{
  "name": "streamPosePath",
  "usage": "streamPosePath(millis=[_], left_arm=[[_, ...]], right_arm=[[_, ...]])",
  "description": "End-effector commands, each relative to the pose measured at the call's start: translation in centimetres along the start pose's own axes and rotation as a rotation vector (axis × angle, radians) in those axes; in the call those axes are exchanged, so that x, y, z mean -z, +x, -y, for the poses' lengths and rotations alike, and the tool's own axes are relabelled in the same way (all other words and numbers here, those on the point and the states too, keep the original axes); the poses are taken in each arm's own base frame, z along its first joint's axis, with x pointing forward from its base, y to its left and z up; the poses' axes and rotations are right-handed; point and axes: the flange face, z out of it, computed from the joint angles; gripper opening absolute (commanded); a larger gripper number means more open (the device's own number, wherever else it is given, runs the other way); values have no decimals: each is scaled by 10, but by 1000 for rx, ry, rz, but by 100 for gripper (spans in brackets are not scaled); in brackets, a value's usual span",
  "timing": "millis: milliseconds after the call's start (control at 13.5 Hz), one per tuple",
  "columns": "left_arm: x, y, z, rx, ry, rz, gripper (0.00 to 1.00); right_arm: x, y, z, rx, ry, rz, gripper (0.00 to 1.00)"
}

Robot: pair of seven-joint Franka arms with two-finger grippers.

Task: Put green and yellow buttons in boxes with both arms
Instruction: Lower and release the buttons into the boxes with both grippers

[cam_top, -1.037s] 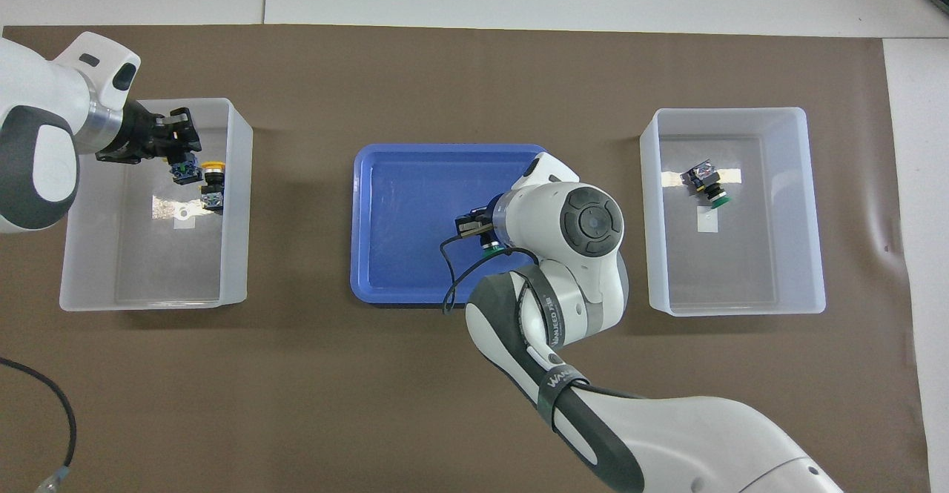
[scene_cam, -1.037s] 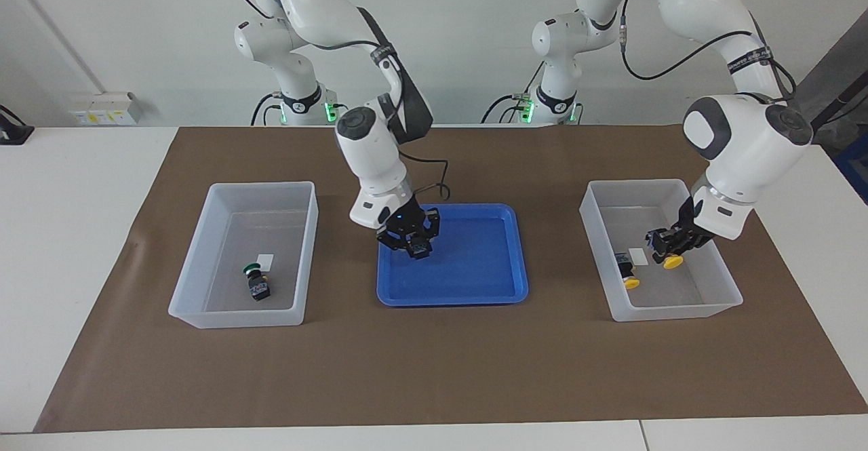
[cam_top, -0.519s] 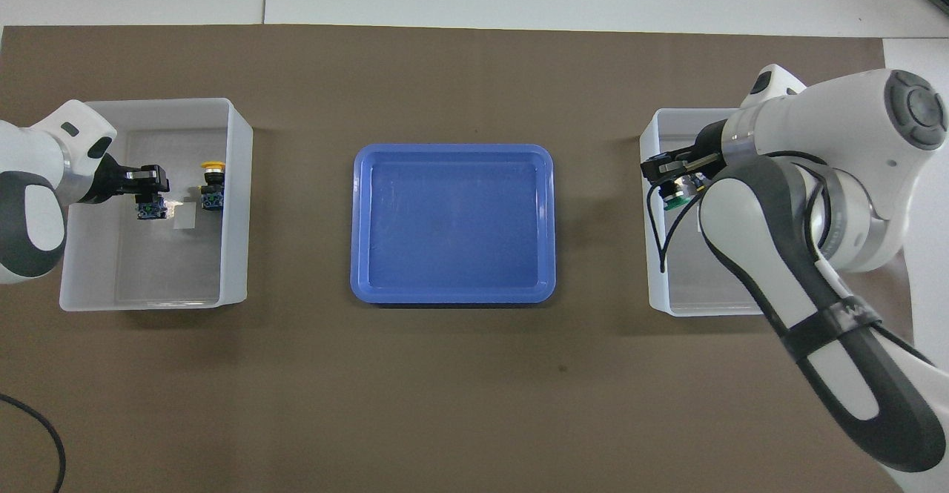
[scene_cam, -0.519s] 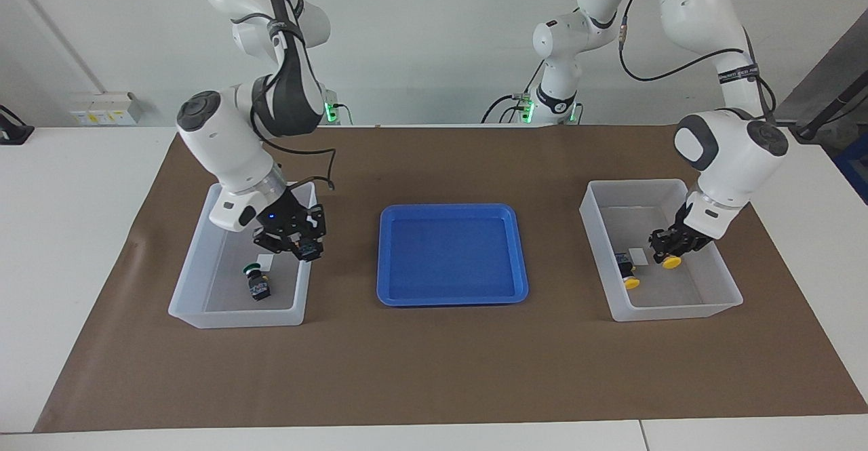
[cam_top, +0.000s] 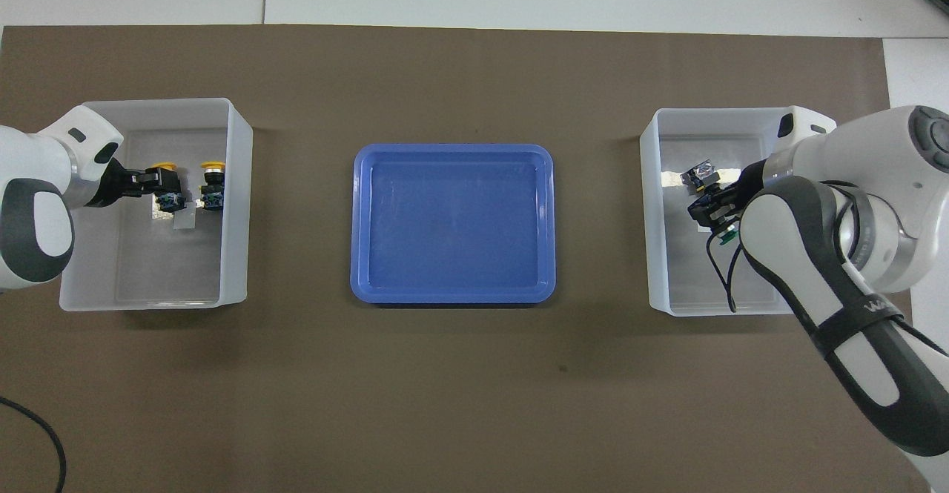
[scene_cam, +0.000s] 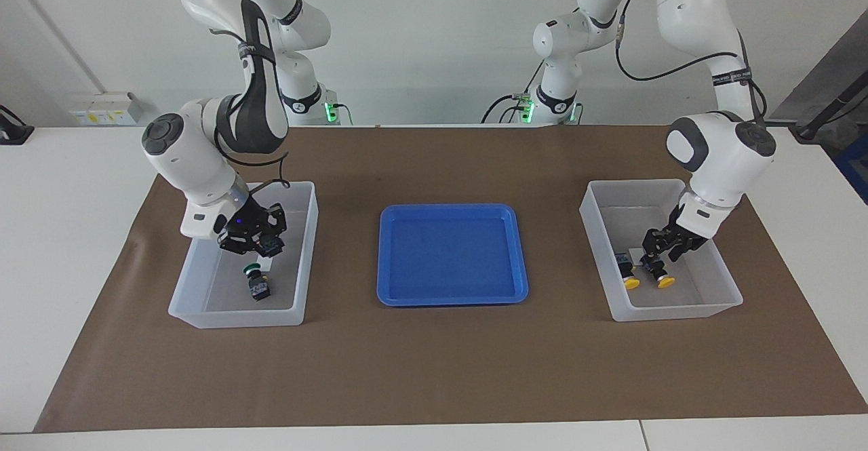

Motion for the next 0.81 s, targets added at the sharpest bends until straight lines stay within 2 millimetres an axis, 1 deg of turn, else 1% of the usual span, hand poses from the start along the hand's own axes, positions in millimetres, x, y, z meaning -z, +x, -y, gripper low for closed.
streamPosePath(millis=[0, 74, 148, 222, 296, 370, 444, 519, 593, 667, 741], left_arm=[[61, 20, -10, -17, -14, 64, 100], [82, 25, -15, -16, -18, 84, 100], [100, 28, -28, -7, -18, 111, 100], [115, 29, -42, 19, -14, 142, 100], [129, 28, -63, 37, 1, 171, 100], [145, 27, -83, 53, 21, 196, 100], [159, 25, -101, 50, 43, 214, 100], [168, 19, -121, 28, 60, 227, 100], [168, 12, -135, 5, 73, 259, 100], [180, 5, -141, -6, 76, 275, 100], [197, -1, -145, -11, 75, 273, 100]], right_arm=[[-18, -25, 0, 75, -37, -11, 13], [-22, -26, 1, 83, -56, -27, 16], [-24, -25, 3, 87, -59, -29, 21], [-24, -25, 3, 86, -60, -30, 41], [-24, -26, 3, 76, -59, -30, 84], [-21, -27, -1, 68, -61, -32, 100], [-18, -24, -2, 67, -63, -38, 100], [-11, -20, -3, 59, -71, -51, 100], [0, -13, -5, 21, -81, -70, 100], [13, -5, -2, -30, -92, -95, 100], [25, 3, 0, -82, -101, -117, 100]])
